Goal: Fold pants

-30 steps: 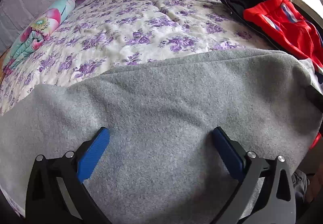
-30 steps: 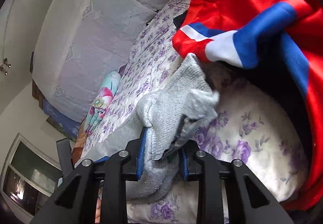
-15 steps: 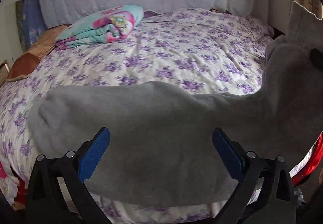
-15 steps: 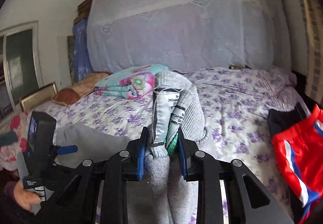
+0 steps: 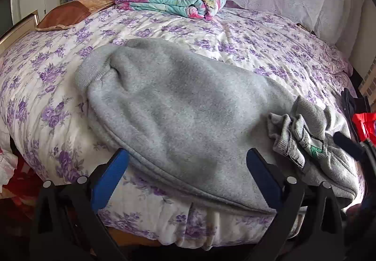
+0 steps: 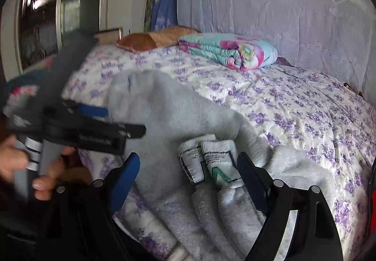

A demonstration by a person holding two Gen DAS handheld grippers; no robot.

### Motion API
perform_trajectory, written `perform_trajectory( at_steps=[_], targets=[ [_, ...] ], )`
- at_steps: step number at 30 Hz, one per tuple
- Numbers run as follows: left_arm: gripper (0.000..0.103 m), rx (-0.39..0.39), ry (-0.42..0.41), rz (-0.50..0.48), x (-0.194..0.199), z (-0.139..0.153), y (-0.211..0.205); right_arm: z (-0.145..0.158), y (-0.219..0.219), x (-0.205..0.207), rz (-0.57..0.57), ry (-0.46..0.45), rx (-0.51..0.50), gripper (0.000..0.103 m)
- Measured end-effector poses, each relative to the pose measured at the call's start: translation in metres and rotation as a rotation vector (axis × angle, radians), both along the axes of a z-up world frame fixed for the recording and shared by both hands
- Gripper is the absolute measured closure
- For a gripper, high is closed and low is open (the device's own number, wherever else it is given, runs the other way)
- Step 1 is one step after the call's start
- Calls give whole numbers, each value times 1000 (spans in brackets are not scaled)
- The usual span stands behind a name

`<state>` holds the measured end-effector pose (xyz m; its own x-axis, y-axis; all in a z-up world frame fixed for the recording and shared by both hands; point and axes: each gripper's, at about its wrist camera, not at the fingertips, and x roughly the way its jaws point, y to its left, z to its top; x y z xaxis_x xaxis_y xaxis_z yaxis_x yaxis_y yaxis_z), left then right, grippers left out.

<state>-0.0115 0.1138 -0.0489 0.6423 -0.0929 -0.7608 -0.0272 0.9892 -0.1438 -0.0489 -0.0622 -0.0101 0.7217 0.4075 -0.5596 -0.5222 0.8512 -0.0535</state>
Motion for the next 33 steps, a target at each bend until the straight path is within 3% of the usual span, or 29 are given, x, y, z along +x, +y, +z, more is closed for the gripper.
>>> perform_trajectory(
  at_steps=[1, 2, 4, 5, 6, 8, 10, 11, 13, 15, 17, 20, 23, 27, 29, 31, 33],
  targets=[
    [5, 6, -10, -11, -1, 2, -4, 12, -12, -1, -19, 1, 25, 19],
    [5, 18, -19, -20, -1, 3, -8, 23, -26, 3, -41, 17, 40, 25],
    [5, 29, -26, -41, 0, 4, -15, 37, -51, 23, -45, 107, 102, 52],
    [5, 29, -26, -47, 0, 4, -18, 40, -62, 35, -56, 159, 134, 72],
    [5, 30, -23, -50, 0, 4, -20, 40, -69, 48, -68, 196, 148, 78],
    [5, 34, -14, -51, 1, 2, -22, 33, -65, 62, -34, 257, 111, 77],
    [5, 32, -2, -61, 1, -1, -25, 18, -41, 56, -25, 235, -51, 60],
    [5, 29, -2, -78, -1, -1, -28, 10, -30, 50, -26, 200, -121, 39],
    [5, 29, -20, -111, -2, 0, -37, -10, -12, 47, -32, 163, -259, 35],
    [5, 28, -35, -148, 0, 1, -49, -32, -5, 52, -19, 222, -311, 39],
    [5, 58, -40, -183, 8, -3, -64, -43, -9, 58, -41, 251, -316, 58],
    [4, 114, 8, -177, 28, -24, -78, -29, -26, 58, -53, 264, -224, 83],
    [4, 127, -3, -171, 29, -28, -81, 0, -41, 50, -54, 200, -130, 85],
    [4, 57, -22, -147, 21, -22, -68, 21, -29, 47, 68, 175, -42, 85],
    [4, 90, -58, -103, 9, -15, -59, 1, -11, 55, 148, 259, -58, 84],
    [4, 135, -104, -49, -6, -7, -46, -41, -3, 70, 162, 390, -96, 83],
    [4, 122, -142, -5, -16, 3, -28, -58, -9, 68, 182, 388, -51, 81]
  ],
)
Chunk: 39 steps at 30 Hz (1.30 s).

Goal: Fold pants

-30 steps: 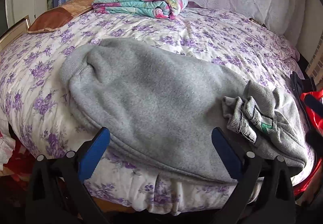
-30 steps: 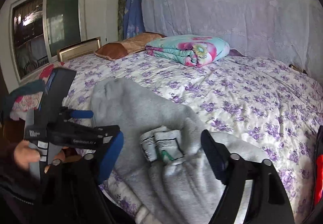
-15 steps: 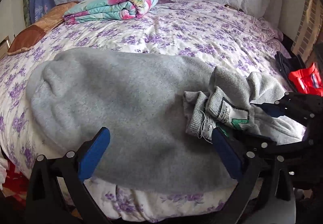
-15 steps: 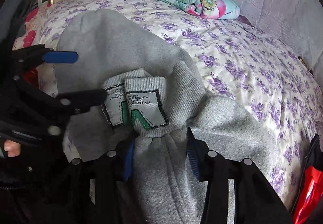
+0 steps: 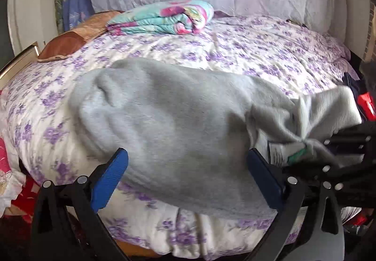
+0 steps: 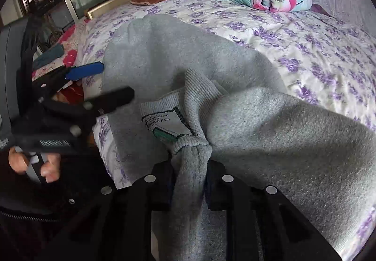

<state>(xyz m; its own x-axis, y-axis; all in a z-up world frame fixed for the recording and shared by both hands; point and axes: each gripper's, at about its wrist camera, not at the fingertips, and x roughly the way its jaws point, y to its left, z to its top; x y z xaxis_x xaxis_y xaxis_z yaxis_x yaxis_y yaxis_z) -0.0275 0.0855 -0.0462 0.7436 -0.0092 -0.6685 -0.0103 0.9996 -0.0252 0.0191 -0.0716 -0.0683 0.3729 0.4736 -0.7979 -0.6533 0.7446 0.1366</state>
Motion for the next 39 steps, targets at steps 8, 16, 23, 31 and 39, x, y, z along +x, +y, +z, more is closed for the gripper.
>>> perform_trajectory(
  at_steps=[8, 16, 23, 31, 39],
  targets=[
    [4, 61, 64, -122, 50, -10, -49, 20, -10, -36, 55, -84, -27, 56],
    [4, 39, 92, -116, 55, -27, -48, 49, -97, 13, -344, -69, -33, 81],
    [4, -3, 86, -121, 49, -24, -40, 28, -91, 4, -363, -122, -78, 77],
    [4, -13, 97, -132, 53, -29, -40, 0, -59, -16, -274, -86, -109, 58],
    [4, -428, 7, -35, -2, 7, 65, 61, -76, -64, -285, -215, 226, 23]
  ],
)
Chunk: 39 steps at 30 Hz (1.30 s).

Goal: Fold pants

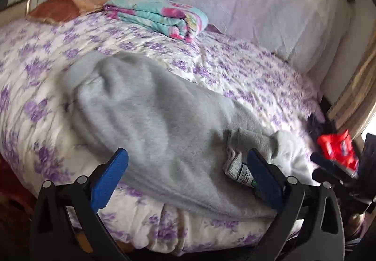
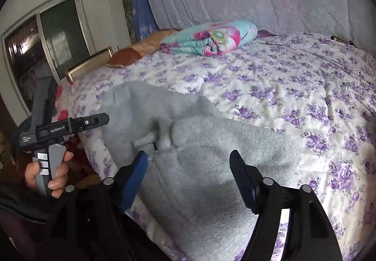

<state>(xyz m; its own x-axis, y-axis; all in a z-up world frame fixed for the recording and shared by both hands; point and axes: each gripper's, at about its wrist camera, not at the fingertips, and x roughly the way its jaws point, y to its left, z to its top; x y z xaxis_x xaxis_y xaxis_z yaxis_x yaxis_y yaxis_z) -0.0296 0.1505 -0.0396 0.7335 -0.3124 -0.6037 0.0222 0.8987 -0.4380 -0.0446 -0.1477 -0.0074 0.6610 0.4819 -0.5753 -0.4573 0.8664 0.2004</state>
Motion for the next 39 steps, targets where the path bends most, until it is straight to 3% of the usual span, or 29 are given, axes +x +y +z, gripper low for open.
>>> perform_trajectory(
  at_steps=[4, 6, 11, 15, 16, 18, 20, 23, 26, 29, 31, 32, 34, 35, 36, 38, 39],
  targets=[
    [5, -319, 143, 80, 23, -40, 69, -2, 10, -12, 43, 1, 51, 11],
    [5, -422, 117, 79, 34, -48, 83, -2, 16, -14, 75, 5, 66, 3],
    [5, -400, 131, 139, 76, -45, 81, -7, 14, -12, 100, 75, 124, 3],
    [6, -353, 146, 152, 93, -41, 69, -19, -6, -7, 117, 154, 276, 3],
    [10, -357, 124, 152, 90, -39, 68, -22, -14, -6, 98, 168, 308, 4],
    [73, -363, 109, 141, 88, -38, 69, -27, -27, -6, 26, 171, 327, 8],
    [77, -377, 85, 132, 82, -37, 73, -28, -39, -8, -23, 162, 342, 8],
    [78, -278, 28, 118, 69, -16, 59, -22, -59, -12, -95, 116, 338, 9],
    [78, -137, -92, 42, 48, 30, 23, -9, -89, -20, -181, 44, 345, 9],
    [78, 22, -217, -98, 17, 79, -36, 7, -122, -29, -291, -31, 339, 8],
    [78, 143, -257, -225, -2, 96, -84, 14, -139, -30, -333, -48, 342, 8],
    [74, 186, -255, -304, -9, 97, -109, 16, -145, -30, -342, -45, 351, 8],
    [57, 260, -195, -462, -15, 80, -158, 12, -151, -22, -318, -6, 385, 8],
    [39, 284, -147, -550, -16, 64, -179, 8, -150, -17, -298, 23, 404, 5],
    [32, 305, -84, -619, -12, 45, -197, 2, -147, -11, -276, 57, 419, 3],
    [32, 307, 50, -693, 1, 6, -215, -13, -132, 6, -222, 156, 425, 3],
    [28, 299, 46, -698, 1, 1, -216, -18, -122, 13, -188, 200, 417, 3]
  ],
)
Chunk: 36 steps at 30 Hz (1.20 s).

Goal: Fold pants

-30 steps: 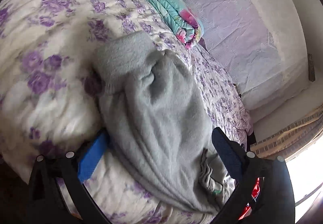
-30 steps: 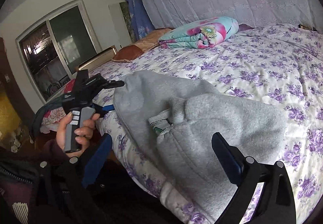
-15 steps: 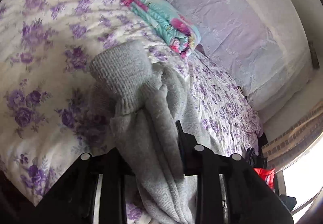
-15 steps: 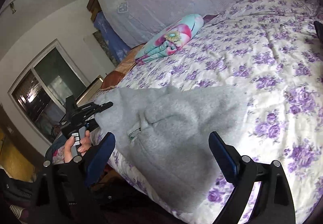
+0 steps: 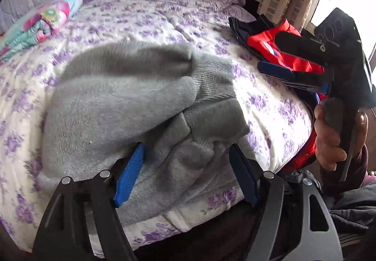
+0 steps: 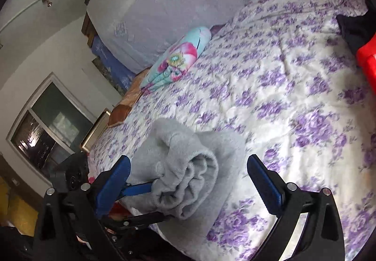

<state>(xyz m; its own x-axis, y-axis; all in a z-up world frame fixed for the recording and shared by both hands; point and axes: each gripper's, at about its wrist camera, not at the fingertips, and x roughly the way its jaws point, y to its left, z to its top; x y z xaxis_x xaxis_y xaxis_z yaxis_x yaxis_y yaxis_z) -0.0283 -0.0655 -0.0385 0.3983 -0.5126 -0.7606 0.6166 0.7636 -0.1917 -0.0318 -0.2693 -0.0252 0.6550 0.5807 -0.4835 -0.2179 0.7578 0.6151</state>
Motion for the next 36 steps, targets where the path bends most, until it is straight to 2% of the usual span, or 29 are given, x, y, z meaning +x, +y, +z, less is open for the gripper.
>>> perform_trajectory(
  at_steps=[3, 5, 7, 9, 10, 11, 12, 14, 17, 19, 21, 22, 23, 24, 25, 26, 27, 30, 31, 33, 35, 36],
  targets=[
    [9, -46, -49, -4, -11, 13, 9, -9, 31, 16, 76, 62, -87, 3],
    [8, -39, -72, 17, -11, 18, 15, -7, 46, 21, 117, 57, -99, 3],
    [8, -39, -40, 28, -6, 12, 19, -3, 61, 26, 164, 39, -121, 3],
    [8, -54, -26, 33, -3, 9, 23, -7, 77, 39, 180, 77, -220, 7],
    [8, -58, -34, 29, -3, 10, 21, -15, 83, 45, 191, 115, -247, 18],
    [8, -54, -42, 27, -6, 9, 20, -24, 87, 50, 212, 158, -233, 51],
    [8, -48, -40, 32, -4, 9, 19, -24, 84, 50, 205, 159, -206, 57],
    [8, -78, -34, 21, -6, 15, 20, -3, 80, 39, 208, 79, -184, 64],
    [8, -161, -50, -35, -16, 39, 24, 37, 71, 13, 197, -9, -180, 64],
    [7, -176, -69, -76, -25, 49, 22, 44, 60, 2, 153, 9, -191, 63],
    [5, -172, -32, -98, -22, 39, 19, 24, 47, 3, 105, 97, -178, 58],
    [5, -177, 28, -104, -14, 27, 17, 4, 42, 8, 78, 161, -185, 55],
    [5, -185, 104, -100, -3, 11, 17, -20, 39, 13, 57, 232, -199, 44],
    [6, -199, 165, -93, 5, -3, 19, -41, 36, 15, 61, 270, -172, 40],
    [6, -222, 180, -93, 7, -8, 23, -47, 32, 14, 73, 255, -132, 38],
    [6, -236, 168, -107, 3, -3, 26, -40, 30, 9, 79, 230, -135, 37],
    [6, -233, 150, -120, -3, 4, 29, -25, 32, 3, 74, 202, -184, 34],
    [5, -187, 43, -121, -25, 30, 47, 43, 34, -27, 17, -37, -299, 33],
    [5, -182, 2, -100, -31, 38, 57, 65, 35, -33, 23, -109, -291, 32],
    [5, -179, -54, -30, -31, 47, 78, 97, 49, -33, 112, -199, -234, 25],
    [5, -217, -5, 4, -19, 40, 90, 107, 76, -12, 231, -191, -223, 26],
    [5, -227, 36, 25, -11, 30, 92, 101, 92, 5, 256, -148, -250, 30]
  ],
)
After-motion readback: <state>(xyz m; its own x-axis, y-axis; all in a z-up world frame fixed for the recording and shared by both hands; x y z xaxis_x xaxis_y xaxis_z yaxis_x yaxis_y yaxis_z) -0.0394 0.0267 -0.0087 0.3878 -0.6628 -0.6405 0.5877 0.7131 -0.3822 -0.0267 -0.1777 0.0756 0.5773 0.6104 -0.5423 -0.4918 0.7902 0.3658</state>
